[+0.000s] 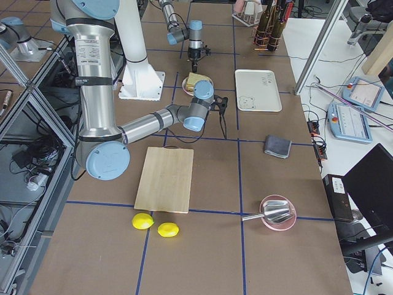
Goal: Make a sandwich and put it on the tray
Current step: 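Grasp the white plate rim with the left gripper, then carry the plate with the left gripper onto the bear-print tray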
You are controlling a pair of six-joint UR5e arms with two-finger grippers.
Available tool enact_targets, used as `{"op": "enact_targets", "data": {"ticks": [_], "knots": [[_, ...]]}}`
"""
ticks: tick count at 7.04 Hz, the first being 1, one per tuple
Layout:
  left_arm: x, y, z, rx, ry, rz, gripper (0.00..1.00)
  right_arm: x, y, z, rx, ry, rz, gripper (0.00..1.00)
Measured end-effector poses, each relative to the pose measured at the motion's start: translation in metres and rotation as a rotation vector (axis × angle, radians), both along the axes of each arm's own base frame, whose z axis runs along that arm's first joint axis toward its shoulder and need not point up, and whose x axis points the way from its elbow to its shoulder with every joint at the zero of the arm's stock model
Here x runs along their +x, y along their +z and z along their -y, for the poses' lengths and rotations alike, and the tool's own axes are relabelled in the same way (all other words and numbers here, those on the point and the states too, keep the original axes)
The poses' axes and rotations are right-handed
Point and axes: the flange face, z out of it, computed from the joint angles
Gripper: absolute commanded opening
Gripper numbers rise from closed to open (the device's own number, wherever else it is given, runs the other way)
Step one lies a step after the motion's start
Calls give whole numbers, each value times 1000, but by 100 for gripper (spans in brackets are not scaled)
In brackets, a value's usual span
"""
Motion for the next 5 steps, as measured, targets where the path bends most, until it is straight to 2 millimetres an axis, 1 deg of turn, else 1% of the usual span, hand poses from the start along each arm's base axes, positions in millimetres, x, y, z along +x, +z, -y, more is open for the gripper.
{"op": "enact_targets", "data": {"ticks": [2, 3, 4, 5], "knots": [[4, 0, 4, 7, -14, 3, 23, 0, 0, 0, 0, 0, 0, 100], [8, -2, 6, 10, -20, 3, 9, 0, 0, 0, 1, 1, 0, 100], [11, -5, 8, 12, -23, 2, 0, 0, 0, 0, 1, 1, 0, 100], [11, -6, 9, 11, -25, 0, 0, 0, 0, 0, 1, 1, 0, 100]]}}
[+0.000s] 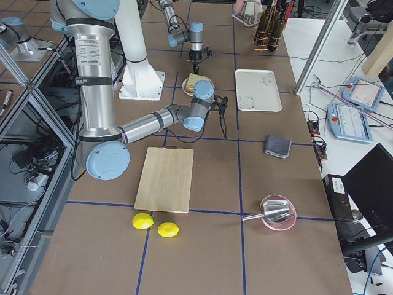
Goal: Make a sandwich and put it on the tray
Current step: 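Carry the plate with the left gripper onto the bear-print tray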
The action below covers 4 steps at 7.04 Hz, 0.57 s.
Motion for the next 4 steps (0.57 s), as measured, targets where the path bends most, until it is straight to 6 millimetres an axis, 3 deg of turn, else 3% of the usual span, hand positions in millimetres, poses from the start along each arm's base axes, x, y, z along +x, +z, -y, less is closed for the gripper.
{"op": "enact_targets", "data": {"ticks": [2, 4], "knots": [[-3, -3, 3, -9, -10, -12, 0, 0, 1, 0, -2, 0, -2, 100], [-18, -13, 20, -82, -72, -75, 0, 6, 6, -3, -5, 1, -3, 100]]}}
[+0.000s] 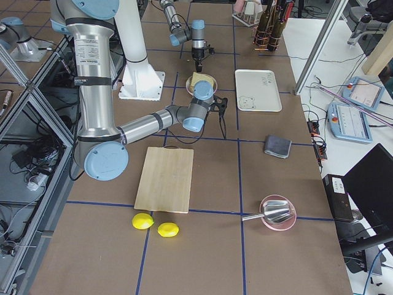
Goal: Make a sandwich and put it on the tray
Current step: 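Carry the plate with the left gripper onto the bear-print tray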
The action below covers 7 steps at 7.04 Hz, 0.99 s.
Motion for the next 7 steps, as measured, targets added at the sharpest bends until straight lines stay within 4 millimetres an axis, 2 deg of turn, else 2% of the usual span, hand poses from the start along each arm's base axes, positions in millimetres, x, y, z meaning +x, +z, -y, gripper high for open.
{"op": "enact_targets", "data": {"ticks": [2, 3, 4, 5, 6, 7], "knots": [[-18, -27, 39, -113, -98, -74, 0, 14, 20, -13, 6, -2, 8, 100], [-19, -42, 70, -164, -153, -91, 0, 21, 29, -19, 8, 0, 10, 100], [-9, -55, 106, -218, -219, -92, 0, 27, 34, -22, 7, 4, 9, 100], [3, -60, 146, -280, -299, -77, 0, 32, 39, -25, 8, 8, 10, 100], [13, -53, 178, -332, -355, -49, 0, 38, 44, -30, 15, 10, 17, 100], [22, -42, 198, -364, -385, -25, 0, 44, 49, -35, 23, 11, 25, 100]]}}
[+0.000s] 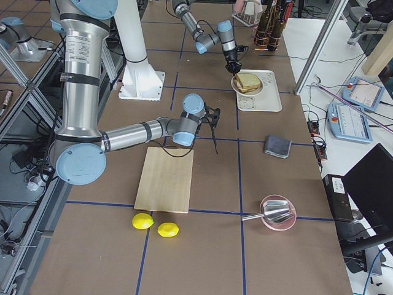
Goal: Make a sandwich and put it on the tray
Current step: 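Carry the plate with the left gripper onto the bear-print tray, then open the left gripper and pull it back from the plate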
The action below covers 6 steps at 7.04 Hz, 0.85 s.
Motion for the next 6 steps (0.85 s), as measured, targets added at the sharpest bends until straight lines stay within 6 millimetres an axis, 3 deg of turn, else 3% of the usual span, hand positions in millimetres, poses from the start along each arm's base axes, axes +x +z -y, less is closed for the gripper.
{"op": "enact_targets", "data": {"ticks": [3, 5, 6], "knots": [[9, 20, 34, -35, -36, 14, 2, 5, 4, -3, 7, 3, 7, 100], [10, 23, 37, -6, -29, 19, 36, 5, 4, -3, 8, 4, 7, 100], [10, 24, 37, 24, -19, 31, 36, 6, 4, -2, 8, 6, 7, 100]]}}
